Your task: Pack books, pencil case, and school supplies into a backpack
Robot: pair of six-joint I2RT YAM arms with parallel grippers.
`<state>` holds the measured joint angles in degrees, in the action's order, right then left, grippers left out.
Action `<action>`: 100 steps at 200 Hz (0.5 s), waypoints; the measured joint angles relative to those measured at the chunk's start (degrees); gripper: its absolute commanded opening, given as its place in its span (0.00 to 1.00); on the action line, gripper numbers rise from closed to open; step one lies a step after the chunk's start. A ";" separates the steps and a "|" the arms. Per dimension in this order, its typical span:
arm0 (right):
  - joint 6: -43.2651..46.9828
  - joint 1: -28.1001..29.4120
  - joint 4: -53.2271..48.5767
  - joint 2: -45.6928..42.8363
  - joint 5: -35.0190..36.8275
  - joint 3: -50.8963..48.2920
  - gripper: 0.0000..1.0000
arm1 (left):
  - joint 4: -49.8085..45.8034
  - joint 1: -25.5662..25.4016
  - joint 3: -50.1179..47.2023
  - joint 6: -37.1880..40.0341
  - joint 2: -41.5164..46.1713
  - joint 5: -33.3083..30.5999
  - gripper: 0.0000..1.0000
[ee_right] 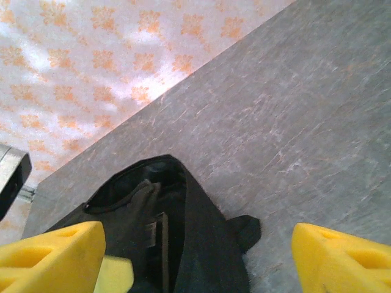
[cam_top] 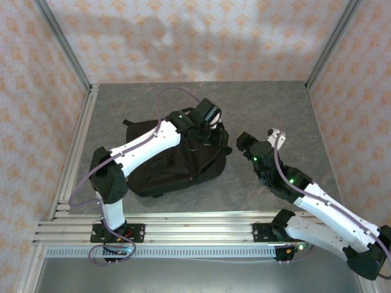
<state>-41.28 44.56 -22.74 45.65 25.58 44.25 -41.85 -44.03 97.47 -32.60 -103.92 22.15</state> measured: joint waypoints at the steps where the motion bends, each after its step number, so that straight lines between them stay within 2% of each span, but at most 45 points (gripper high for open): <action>1: 0.11 0.00 -0.07 -0.02 0.00 0.00 0.79 | -0.04 -0.04 -0.04 0.17 0.11 -0.02 0.61; 26: 3.41 0.00 -0.66 0.83 -1.79 0.09 0.76 | -0.92 -0.02 -3.48 1.20 7.23 -1.73 0.67; 49: 7.89 0.02 -1.40 4.46 -7.82 1.44 0.67 | -1.46 0.57 -10.36 1.57 20.61 -5.99 0.67; 77: 12.11 0.02 -2.03 9.53 -18.32 4.22 0.56 | -0.79 0.63 -24.68 -3.17 38.82 -12.87 0.66; 100: 14.25 0.04 -3.02 14.73 -27.26 7.37 0.49 | -0.66 0.94 -38.10 -9.53 49.22 -15.17 0.64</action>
<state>-27.03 44.60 -25.76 60.38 -1.67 51.62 -42.50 -43.09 59.37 -42.13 -54.70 6.98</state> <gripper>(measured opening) 0.513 0.656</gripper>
